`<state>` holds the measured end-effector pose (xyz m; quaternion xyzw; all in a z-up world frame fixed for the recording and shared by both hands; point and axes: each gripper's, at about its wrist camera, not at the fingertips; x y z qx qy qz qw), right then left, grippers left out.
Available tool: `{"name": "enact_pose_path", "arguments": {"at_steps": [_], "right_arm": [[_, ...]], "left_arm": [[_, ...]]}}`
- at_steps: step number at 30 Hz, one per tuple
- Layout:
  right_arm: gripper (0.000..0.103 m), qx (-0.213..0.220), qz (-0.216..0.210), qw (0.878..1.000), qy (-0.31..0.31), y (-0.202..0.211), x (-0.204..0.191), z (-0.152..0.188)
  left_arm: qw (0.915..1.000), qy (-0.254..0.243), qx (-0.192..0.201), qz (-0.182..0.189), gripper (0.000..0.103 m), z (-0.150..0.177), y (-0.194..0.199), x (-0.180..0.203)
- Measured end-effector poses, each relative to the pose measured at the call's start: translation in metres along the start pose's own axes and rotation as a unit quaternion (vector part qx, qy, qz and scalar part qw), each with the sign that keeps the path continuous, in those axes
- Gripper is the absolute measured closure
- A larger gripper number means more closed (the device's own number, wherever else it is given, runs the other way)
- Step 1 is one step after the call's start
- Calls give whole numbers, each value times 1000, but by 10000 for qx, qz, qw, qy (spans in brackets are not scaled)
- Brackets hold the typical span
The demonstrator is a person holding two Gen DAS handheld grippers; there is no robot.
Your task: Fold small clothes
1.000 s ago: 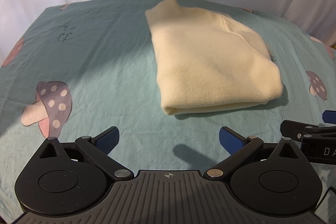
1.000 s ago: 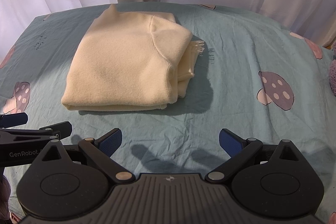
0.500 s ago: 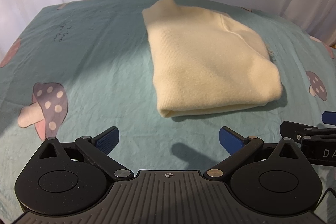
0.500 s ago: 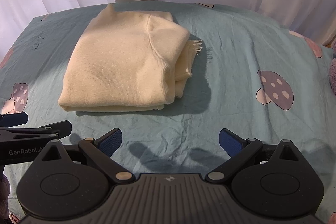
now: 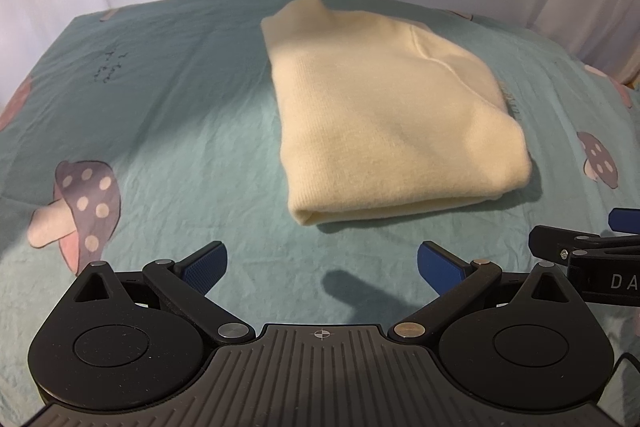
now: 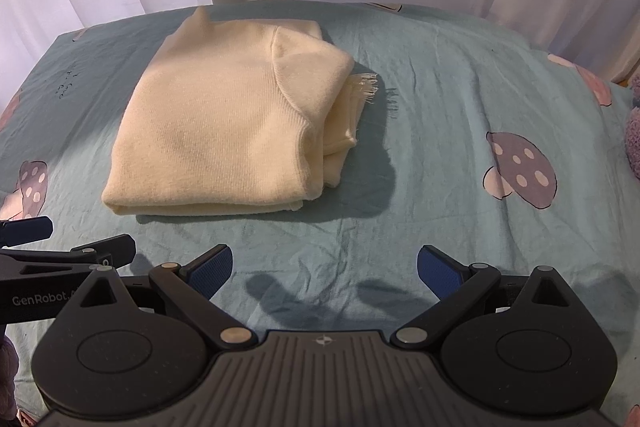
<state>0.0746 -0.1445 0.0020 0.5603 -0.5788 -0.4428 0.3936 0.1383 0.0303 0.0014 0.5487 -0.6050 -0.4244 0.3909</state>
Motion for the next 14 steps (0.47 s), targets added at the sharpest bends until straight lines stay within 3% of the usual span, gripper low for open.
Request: {"name": "enact_pose_path", "arguments": {"at_steps": [14], "right_arm": [[4,30,18,10000,14,1,-1,1]], "left_arm": [[10000,-29,-21,-62,0,2,1,0]]}}
Point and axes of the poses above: each gripper's, at about its wrist camera, not at the fingertips, and y roughly against the way its jaws point, x to its right, z to its underside, and after that the axes turned 11 degrees about -x, right-handed
